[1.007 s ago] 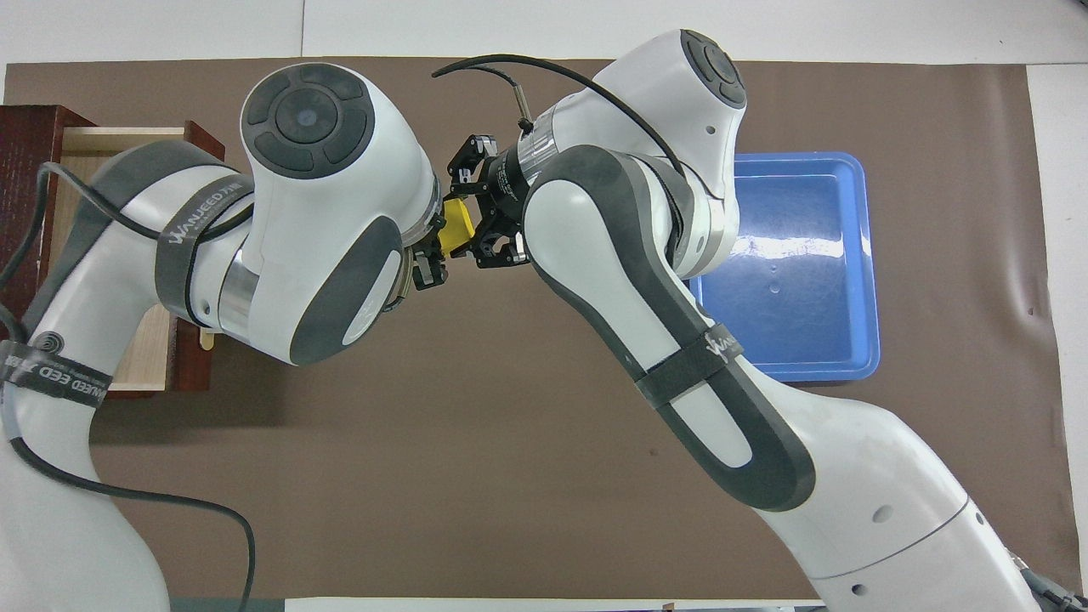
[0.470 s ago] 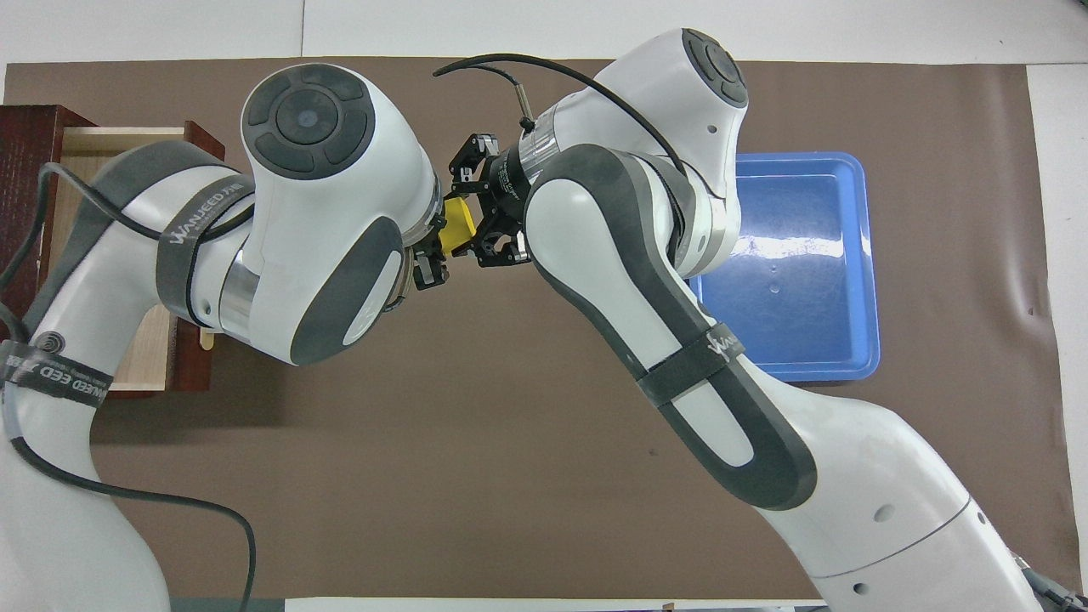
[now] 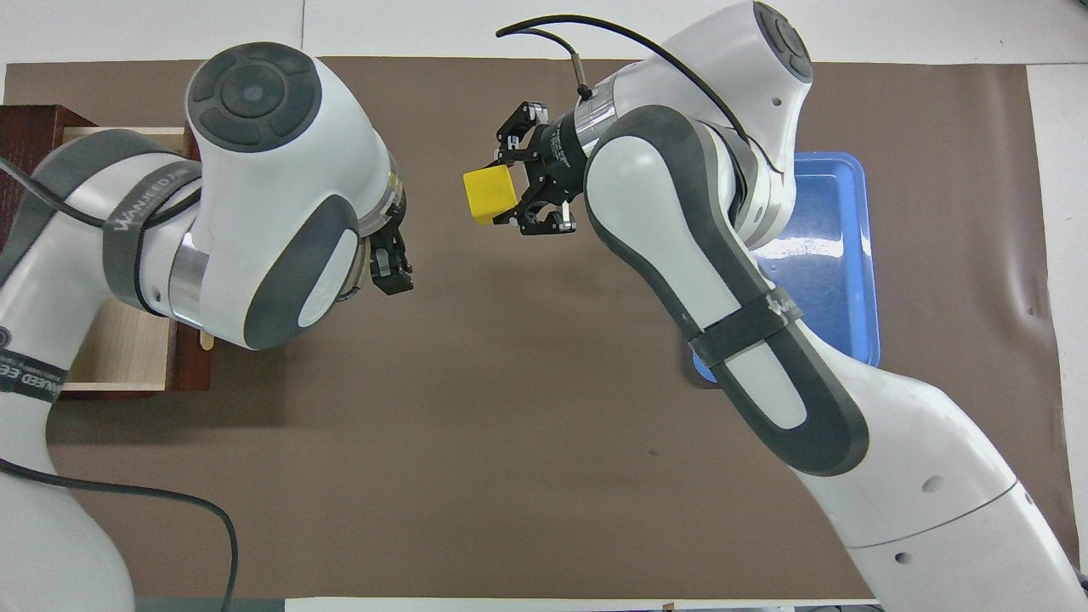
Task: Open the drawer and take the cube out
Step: 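Carry the cube with the right gripper while the left gripper withdraws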
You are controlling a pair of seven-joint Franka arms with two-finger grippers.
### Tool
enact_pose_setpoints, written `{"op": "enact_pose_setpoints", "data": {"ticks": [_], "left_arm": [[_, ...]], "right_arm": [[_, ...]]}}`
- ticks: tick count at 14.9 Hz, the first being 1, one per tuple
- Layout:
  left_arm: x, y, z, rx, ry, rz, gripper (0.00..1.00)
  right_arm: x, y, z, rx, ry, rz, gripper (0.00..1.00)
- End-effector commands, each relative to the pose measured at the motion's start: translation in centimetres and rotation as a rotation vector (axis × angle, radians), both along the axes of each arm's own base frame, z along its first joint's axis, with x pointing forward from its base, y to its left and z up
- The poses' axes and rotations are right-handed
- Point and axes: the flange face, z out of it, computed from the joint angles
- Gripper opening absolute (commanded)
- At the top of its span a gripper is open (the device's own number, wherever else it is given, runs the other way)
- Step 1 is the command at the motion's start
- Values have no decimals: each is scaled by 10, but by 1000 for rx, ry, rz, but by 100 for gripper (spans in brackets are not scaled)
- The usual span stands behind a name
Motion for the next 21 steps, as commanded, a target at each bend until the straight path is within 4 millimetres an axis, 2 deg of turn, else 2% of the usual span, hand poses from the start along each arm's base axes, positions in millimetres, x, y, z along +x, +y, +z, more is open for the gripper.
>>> {"op": "enact_pose_setpoints", "data": {"ticks": [1,5,6,9,12,13,16,19,21], "left_arm": [[-3,60,-13,11,64,-32,100],[-3,129,-41,6,85,-158,100],[0,148,-47,1,71,-168,100],[2,189,-54,-3,77,-198,100],[1,224,-61,-6,44,-212,100],[3,238,-60,-6,37,-209,100],[6,275,-59,-5,29,-242,100],[7,311,-58,-4,25,-262,100],[6,335,-57,-2,21,-283,100]], "right_arm": [[18,-81,-6,39,4,-33,0],[18,-192,-37,54,29,-73,0],[14,-213,-46,52,50,-101,0],[-2,-273,-72,48,116,-181,0],[-30,-328,-98,54,137,-179,0],[-40,-342,-108,57,125,-167,0],[-66,-360,-136,36,131,-193,0],[-89,-369,-161,26,119,-183,0],[-93,-371,-169,23,114,-172,0]]}}
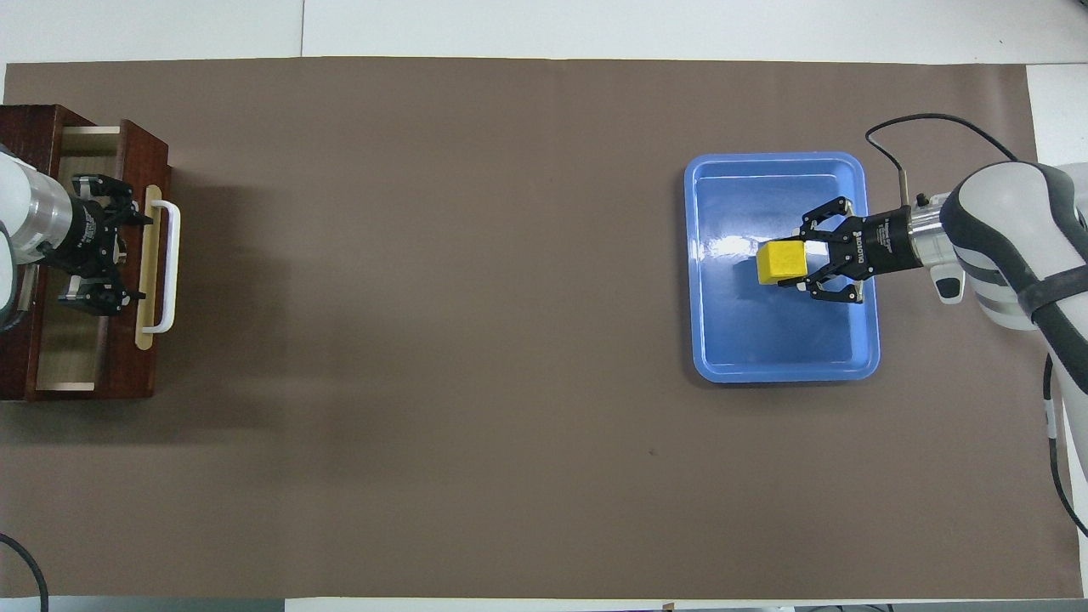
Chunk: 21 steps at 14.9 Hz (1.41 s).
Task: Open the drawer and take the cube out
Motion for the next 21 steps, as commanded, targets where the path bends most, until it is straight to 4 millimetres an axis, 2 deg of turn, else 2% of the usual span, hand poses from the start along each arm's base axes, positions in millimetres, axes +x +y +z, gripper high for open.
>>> {"op": "enact_pose_setpoints", "data": {"ticks": [1,2,5,12,13,14,16,17,18,19,21], "left_arm": [[-9,38,1,3,-17,-34,100],[-10,48,2,4,-24,-38,100],[-11,62,2,5,-26,-59,100],[-15,91,4,8,-32,-87,100],[-14,88,4,7,-25,-90,100],[-11,82,9,6,-23,-102,100],[-9,69,22,3,4,-167,100],[-12,68,31,-1,12,-216,100],[-14,65,36,-5,25,-249,100],[-21,57,55,-4,14,-315,100],[-27,37,72,-9,27,-478,100]], "right_arm": [[-19,-5,-3,3,-26,0,0],[-23,-5,-7,6,-30,15,0],[-28,-6,-14,-5,-55,35,0],[-28,-14,-13,-12,-61,17,0],[-27,-15,-12,-12,-64,17,9],[-27,-15,-13,-13,-65,19,48],[-25,-15,-9,-12,-63,12,75],[-22,-15,-5,-8,-67,14,82],[-19,-15,0,-8,-73,14,84],[-13,-13,15,-3,-65,-5,88],[-8,-3,50,-6,-65,-19,92]]}}
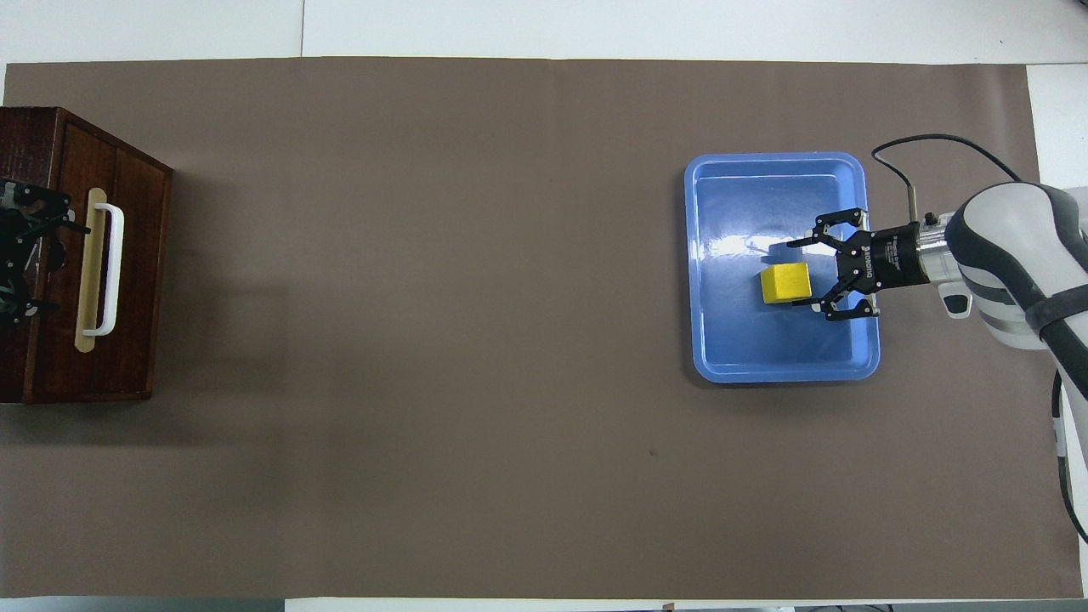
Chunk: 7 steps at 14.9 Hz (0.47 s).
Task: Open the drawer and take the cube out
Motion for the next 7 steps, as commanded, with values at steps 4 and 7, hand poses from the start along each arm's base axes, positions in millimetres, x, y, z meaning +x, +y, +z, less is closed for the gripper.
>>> {"op": "enact_pose_setpoints", "data": {"ticks": [4,7], "left_arm": [[-28,-66,49,-11,43,-486,100],[-34,-90,43,-47,119,-758,100]], "right_arm": [[-8,42,128,-133,-110,149,100],[-10,48,184,-203,-143,279,100]]}}
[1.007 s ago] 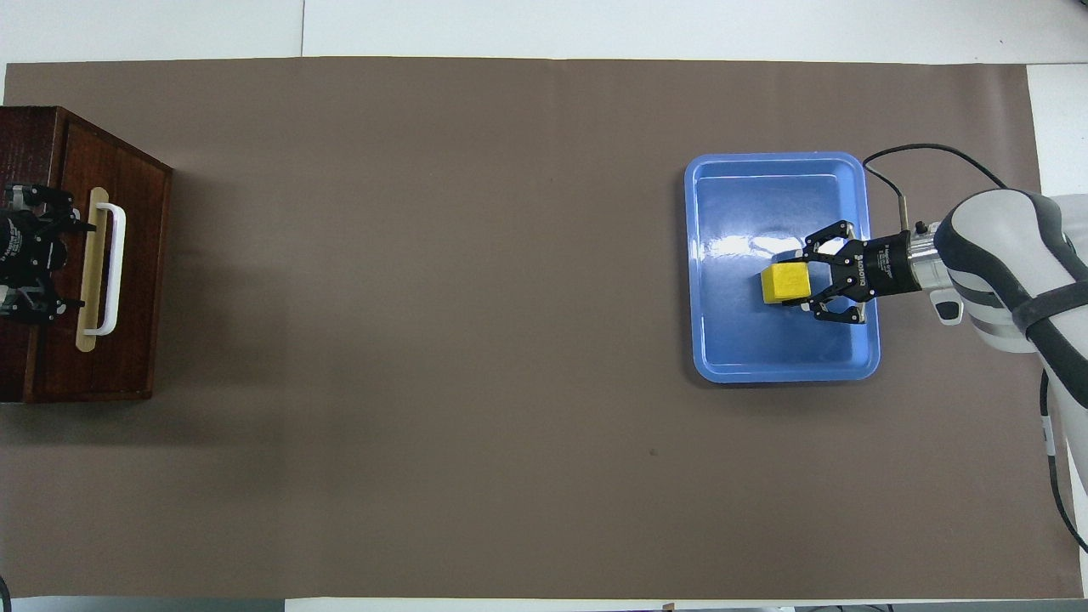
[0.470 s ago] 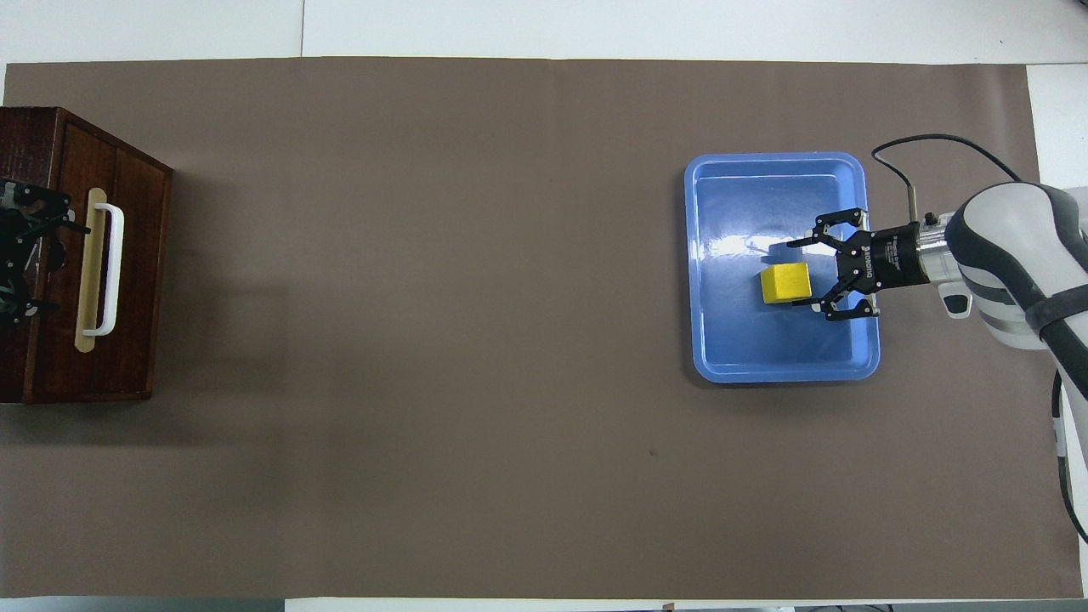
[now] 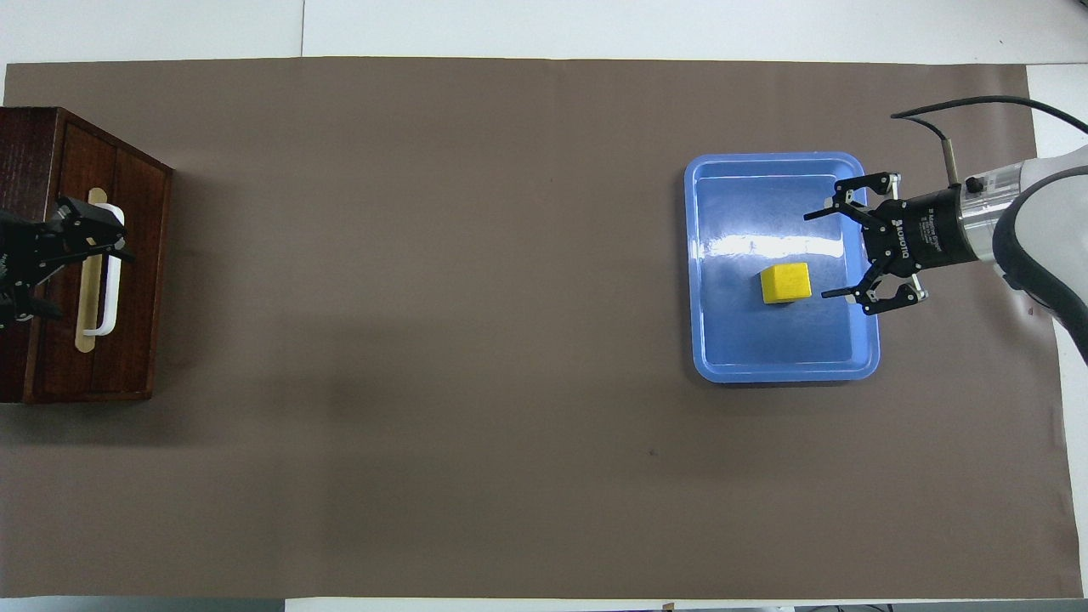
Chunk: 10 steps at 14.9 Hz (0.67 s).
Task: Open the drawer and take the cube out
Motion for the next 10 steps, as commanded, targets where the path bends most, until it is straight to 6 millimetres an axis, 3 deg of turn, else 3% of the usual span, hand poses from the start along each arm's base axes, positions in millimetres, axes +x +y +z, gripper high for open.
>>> {"op": "enact_pose_setpoints", "data": {"ticks": [1,3,6,10], "left_arm": [[-6,-14,10,-18,57,-233,100],[-13,-16,17,-44,76,-321,100],[-19,-27,20,-56,93,-427,100],[-15,-30,20,-73,66,-478,100]], "right_arm": [[-2,0,47,-76,-18,108,100],[-9,6,87,-159,-85,263,100],[-27,24,129,-302,-213,533,100],[-45,17,149,-378,-329,962,100]]}}
